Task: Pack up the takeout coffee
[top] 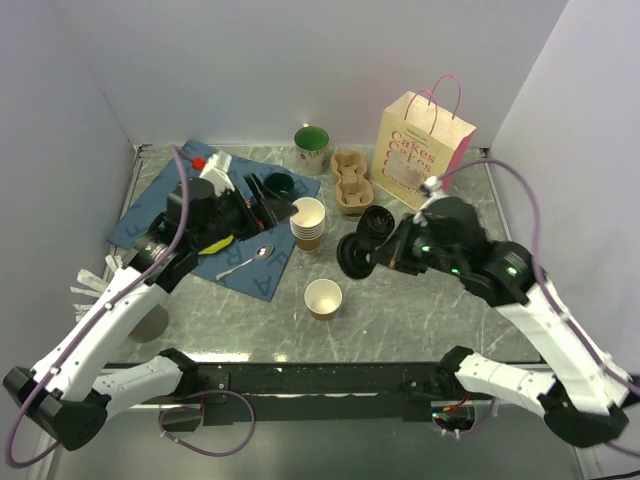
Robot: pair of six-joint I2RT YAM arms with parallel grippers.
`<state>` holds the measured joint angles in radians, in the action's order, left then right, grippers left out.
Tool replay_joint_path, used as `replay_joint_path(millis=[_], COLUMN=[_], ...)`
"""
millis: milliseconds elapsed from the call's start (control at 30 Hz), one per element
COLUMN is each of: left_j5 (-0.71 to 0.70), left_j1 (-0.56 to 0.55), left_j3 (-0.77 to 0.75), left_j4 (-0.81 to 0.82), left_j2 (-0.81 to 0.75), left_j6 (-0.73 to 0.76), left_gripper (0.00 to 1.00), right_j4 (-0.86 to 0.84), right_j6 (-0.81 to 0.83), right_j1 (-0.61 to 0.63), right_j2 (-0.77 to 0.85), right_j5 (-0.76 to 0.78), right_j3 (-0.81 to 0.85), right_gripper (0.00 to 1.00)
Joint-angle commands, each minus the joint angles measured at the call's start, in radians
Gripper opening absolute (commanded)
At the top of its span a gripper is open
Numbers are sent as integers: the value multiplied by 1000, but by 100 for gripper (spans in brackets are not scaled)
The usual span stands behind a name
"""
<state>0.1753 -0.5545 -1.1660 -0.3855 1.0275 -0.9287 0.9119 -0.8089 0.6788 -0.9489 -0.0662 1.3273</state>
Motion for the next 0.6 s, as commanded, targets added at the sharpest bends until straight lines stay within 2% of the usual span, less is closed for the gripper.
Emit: replay_joint_path(millis=[0,100,300,567], left_j5=[-83,-68,-13,98], left_j1=[2,2,2,2], left_j3=[40,123,353,463], left_j4=[-265,-244,-73,37], left_j2=[45,4,-150,-169], left_j6=[139,117,18,-9], left_gripper=[95,91,89,84], right_j4=[237,210,140,-19], right_j6=[45,62,94,108], right_j1=[91,152,165,188], right_j2=[-129,-209,-367,-471], right_j5=[129,174,189,164], right_j3=[-2,-10,-27,-65], right_gripper=[0,0,0,0])
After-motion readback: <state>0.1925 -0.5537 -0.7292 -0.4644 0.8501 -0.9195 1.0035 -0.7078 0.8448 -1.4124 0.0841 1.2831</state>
